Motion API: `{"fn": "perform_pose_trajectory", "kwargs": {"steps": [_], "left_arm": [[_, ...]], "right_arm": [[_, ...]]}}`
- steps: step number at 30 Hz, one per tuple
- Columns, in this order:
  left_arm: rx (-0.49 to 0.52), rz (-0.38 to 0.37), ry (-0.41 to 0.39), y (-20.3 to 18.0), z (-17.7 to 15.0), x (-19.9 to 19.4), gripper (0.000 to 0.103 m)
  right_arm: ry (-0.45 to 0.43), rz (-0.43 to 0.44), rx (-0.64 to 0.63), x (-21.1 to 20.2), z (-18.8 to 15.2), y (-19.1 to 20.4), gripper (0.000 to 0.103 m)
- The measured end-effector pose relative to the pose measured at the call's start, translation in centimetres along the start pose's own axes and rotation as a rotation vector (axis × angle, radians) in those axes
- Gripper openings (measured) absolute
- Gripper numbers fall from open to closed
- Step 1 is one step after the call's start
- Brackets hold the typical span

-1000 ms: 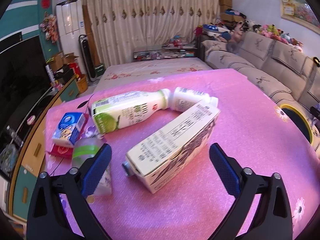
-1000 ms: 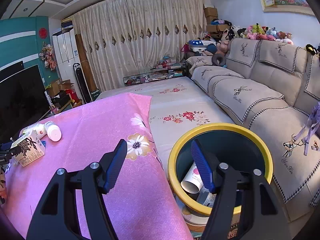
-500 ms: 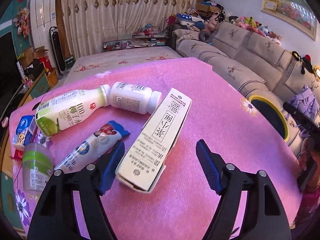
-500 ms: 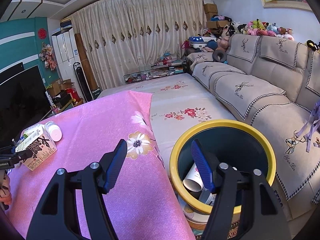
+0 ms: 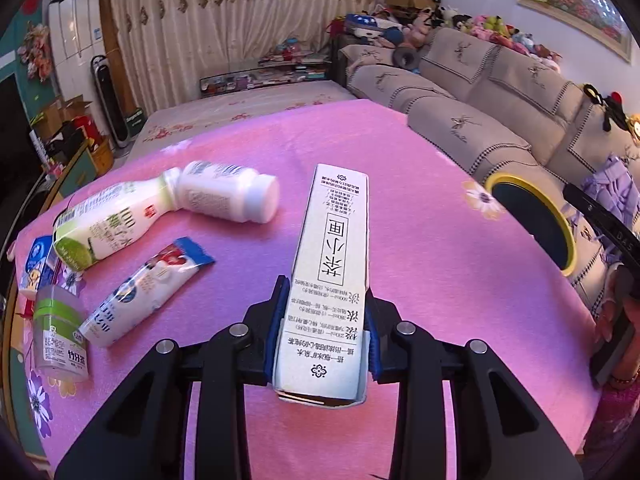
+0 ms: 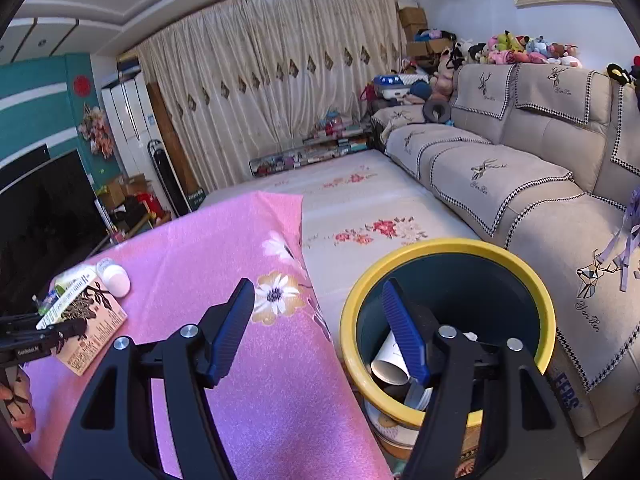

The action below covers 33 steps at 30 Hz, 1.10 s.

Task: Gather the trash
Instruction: 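Carry the tea carton over the yellow bin and open the left gripper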

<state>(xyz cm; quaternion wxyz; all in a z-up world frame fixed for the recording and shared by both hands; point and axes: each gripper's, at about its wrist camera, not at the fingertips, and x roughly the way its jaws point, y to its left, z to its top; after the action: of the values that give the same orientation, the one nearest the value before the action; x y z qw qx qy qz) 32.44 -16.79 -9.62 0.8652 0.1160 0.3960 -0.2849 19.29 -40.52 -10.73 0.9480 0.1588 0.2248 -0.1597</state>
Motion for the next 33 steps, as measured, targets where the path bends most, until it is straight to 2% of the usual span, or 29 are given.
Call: {"fn": "perform_pose_trajectory", "kwargs": {"steps": [6, 12, 18, 26, 33], "left_arm": [[0.071, -0.068, -0.018, -5.3, 1.2, -1.6, 0.033], [0.153, -0.157, -0.016, -11.9, 3.2, -1.1, 0.033], [0.224, -0.241, 0.015, -19.3, 5.8, 2.3, 0.033], [0.263, -0.334, 0.087, -28.8, 9.6, 9.0, 0.033], [0.26, -0.313, 0.119, -33.6, 11.0, 14.4, 0.035]], "right_arm": [[-0.051, -0.008, 0.033, -2.9, -0.2, -2.3, 0.063], [-0.1, -0.133, 0.081, -7.1, -0.2, -7.8, 0.063], [-0.091, -0.223, 0.121, -9.5, -1.3, -12.7, 0.063], [-0.089, -0.271, 0.185, -10.8, -2.0, -17.5, 0.063], [-0.076, -0.29, 0.217, -10.6, -2.4, -19.5, 0.063]]}}
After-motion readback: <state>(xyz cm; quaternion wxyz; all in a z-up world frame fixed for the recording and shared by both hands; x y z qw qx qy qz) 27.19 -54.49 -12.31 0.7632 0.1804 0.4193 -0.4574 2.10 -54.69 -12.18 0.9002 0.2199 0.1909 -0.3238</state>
